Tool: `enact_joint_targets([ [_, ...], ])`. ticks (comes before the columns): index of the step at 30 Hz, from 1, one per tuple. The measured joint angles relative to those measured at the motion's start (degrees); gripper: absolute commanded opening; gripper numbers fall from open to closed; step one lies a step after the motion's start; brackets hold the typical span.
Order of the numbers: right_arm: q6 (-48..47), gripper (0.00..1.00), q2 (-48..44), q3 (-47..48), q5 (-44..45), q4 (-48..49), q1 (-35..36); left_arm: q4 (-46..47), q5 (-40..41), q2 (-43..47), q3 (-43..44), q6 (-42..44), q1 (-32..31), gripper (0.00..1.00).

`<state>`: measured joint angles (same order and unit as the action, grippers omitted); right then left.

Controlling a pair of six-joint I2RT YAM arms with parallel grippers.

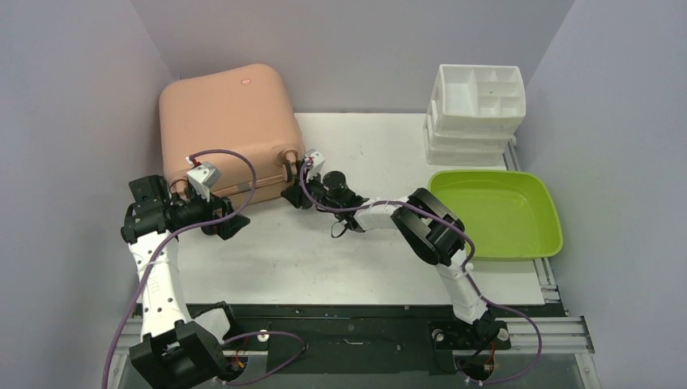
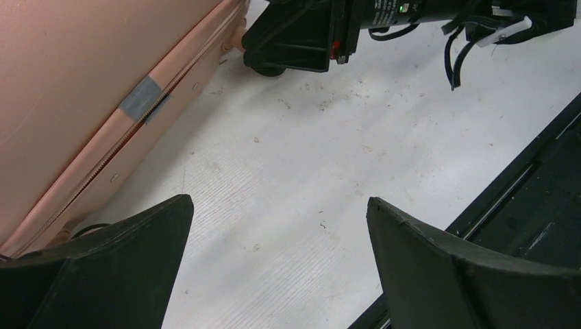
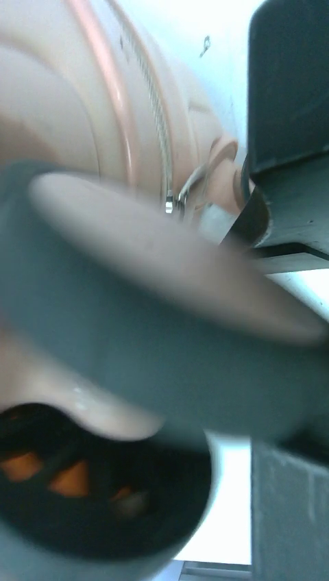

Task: Open, take out, and arrange the luggage
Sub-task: Unzip the luggage at the center of the board.

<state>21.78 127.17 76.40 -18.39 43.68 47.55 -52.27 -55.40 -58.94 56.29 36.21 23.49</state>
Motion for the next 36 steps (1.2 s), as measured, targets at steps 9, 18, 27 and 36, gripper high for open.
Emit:
enact_joint_targets([
  [9,6.08,0.30,-2.47,-3.26,-1.49,-0.87,-5.55,-1.31,-0.02,0.48,1.62,0.00,0.00,0.96],
  [18,8.07,0.33,-3.50,-4.68,-8.83,-2.14,-10.67,-2.10,-0.11,0.55,2.64,0.22,0.00,0.96],
  [27,8.94,0.42,-9.35,-12.17,-14.40,-5.27,-12.28,2.89,1.75,3.37,0.50,-3.34,0.00,0.96],
  [36,5.75,0.45,-9.73,-12.74,-11.47,-0.02,-15.34,6.25,2.64,5.01,0.09,-5.84,0.00,0.96],
])
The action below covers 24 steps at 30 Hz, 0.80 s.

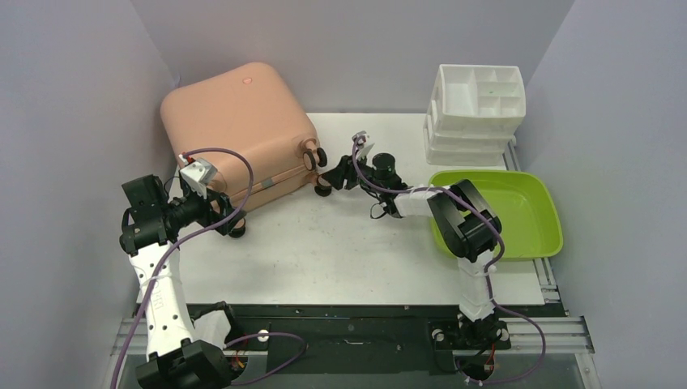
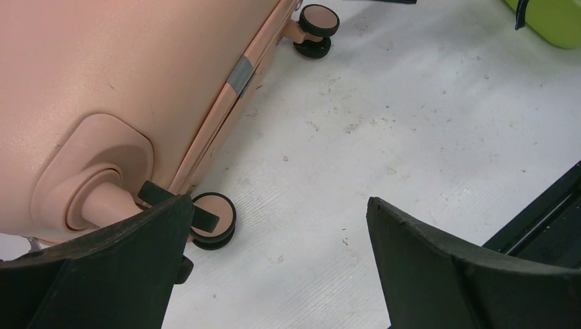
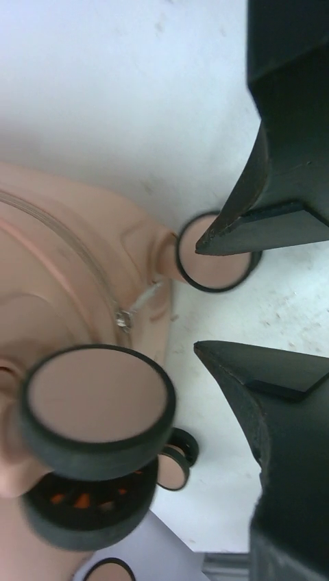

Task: Open, take out, and arrange the luggage
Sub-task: Unzip the luggage at the center of the board.

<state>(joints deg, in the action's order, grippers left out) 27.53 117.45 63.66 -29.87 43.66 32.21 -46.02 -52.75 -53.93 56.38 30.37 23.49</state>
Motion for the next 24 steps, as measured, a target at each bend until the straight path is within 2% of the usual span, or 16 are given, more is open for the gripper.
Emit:
enact_joint_targets([
  [4,-2.19,0.46,0.52,2.34,1.60,4.13,-1.22,0.02,0.04,0.04,0.00,0.00,0.00,0.96],
  [11,-3.96,0.44,4.35,7.21,2.01,5.81,-1.09,0.00,0.04,0.00,0.00,0.00,0.00,0.96],
  [24,-2.86,0.42,4.59,6.73,2.27,4.13,1.90,-0.63,2.91,0.04,-0.11,0.85,0.90,0.96],
])
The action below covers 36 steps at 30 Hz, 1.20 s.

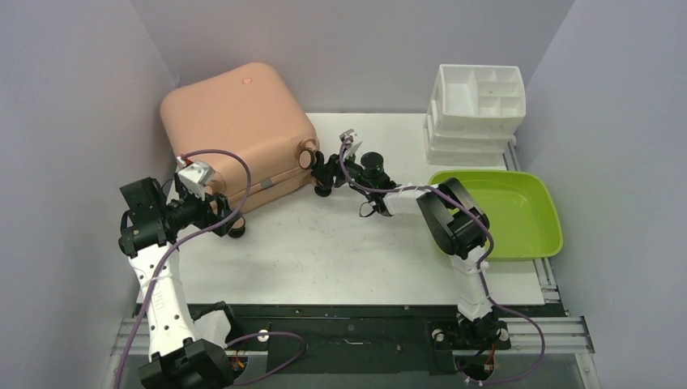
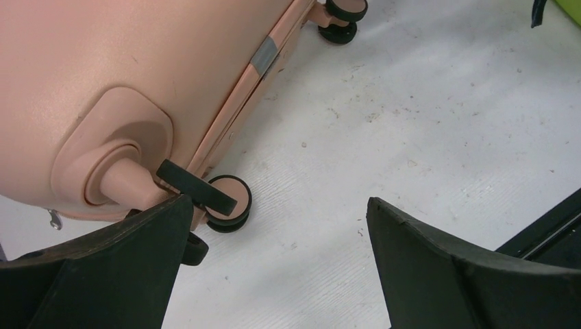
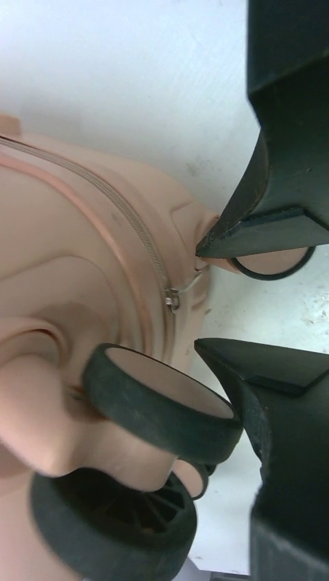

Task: Open, take out, and arrange the luggage
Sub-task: Unzip the luggage at the center of the board.

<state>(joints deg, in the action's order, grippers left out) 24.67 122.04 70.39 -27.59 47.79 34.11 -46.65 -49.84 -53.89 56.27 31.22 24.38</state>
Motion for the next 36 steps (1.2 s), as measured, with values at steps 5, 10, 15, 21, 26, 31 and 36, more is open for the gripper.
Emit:
enact_joint_targets([
  [5,-0.72,0.42,0.00,-0.09,0.68,-3.43,1.66,-0.31,1.36,0.74,-1.68,1.14,2.38,0.96],
  [10,-0.83,0.40,0.02,0.68,1.90,-5.16,2.71,-1.57,1.53,0.42,-1.77,3.17,6.12,0.96],
  [15,-0.20,0.40,0.42,1.73,3.72,-6.82,3.56,-3.17,0.39,-0.24,-1.77,5.09,9.11,0.96],
  [21,0.15,0.41,0.63,2.03,5.44,-8.94,3.43,-5.75,-2.36,-0.22,-1.77,7.23,9.55,0.96],
  [26,0.00,0.41,0.44,2.03,5.11,-9.64,3.08,-8.15,-5.55,-0.48,-1.81,8.41,9.16,0.99],
  [31,0.11,0.41,-0.74,0.85,4.48,-11.10,2.01,-0.46,-0.96,0.28,-5.68,1.97,6.12,0.94],
  [36,-0.07,0.41,-3.17,-2.01,5.44,-13.25,-1.95,11.23,9.90,5.16,-10.78,-8.68,5.22,0.92],
])
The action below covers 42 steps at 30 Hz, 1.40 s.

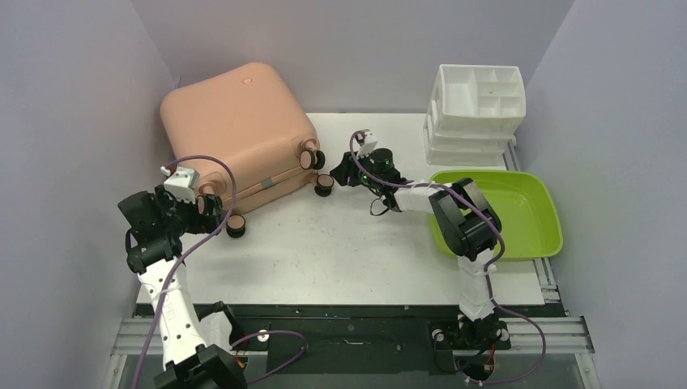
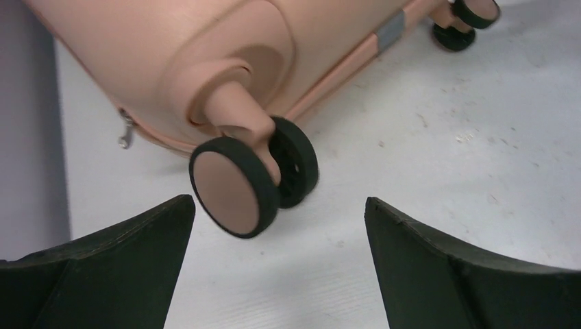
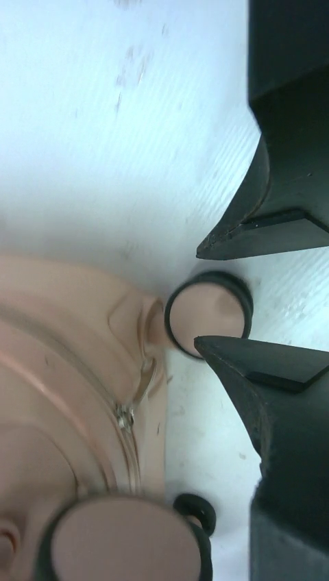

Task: Open, take out, and arrange the luggage
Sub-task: Unzip the luggage at the center of the board.

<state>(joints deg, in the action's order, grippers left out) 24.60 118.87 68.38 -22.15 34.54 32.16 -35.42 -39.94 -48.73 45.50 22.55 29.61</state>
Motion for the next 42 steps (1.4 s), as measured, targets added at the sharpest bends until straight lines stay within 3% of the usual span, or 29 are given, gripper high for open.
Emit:
enact_joint_targets([
  [8,-1.68,0.43,0.90,5.33,-0.33,-9.70,-1.33,11.13,10.75,1.22,-0.17,-8.04,-0.94,0.92],
  [12,-0.07,0.46,5.55,14.10,-2.38,-14.16,-0.59,13.03,12.35,0.79,-0.57,-9.03,-1.03,0.92],
  [22,3.56,0.43,13.92,24.63,-6.64,-22.73,-0.28,15.30,12.98,-1.46,-0.90,-9.29,-1.03,0.92],
  [31,4.68,0.26,14.21,24.90,-9.79,-22.91,-0.70,16.22,12.87,-2.95,-1.25,-8.31,-1.01,0.92],
  [42,4.59,0.24,8.85,12.74,-12.13,-14.53,2.27,16.17,12.79,-2.03,-2.78,-3.19,2.27,0.92],
])
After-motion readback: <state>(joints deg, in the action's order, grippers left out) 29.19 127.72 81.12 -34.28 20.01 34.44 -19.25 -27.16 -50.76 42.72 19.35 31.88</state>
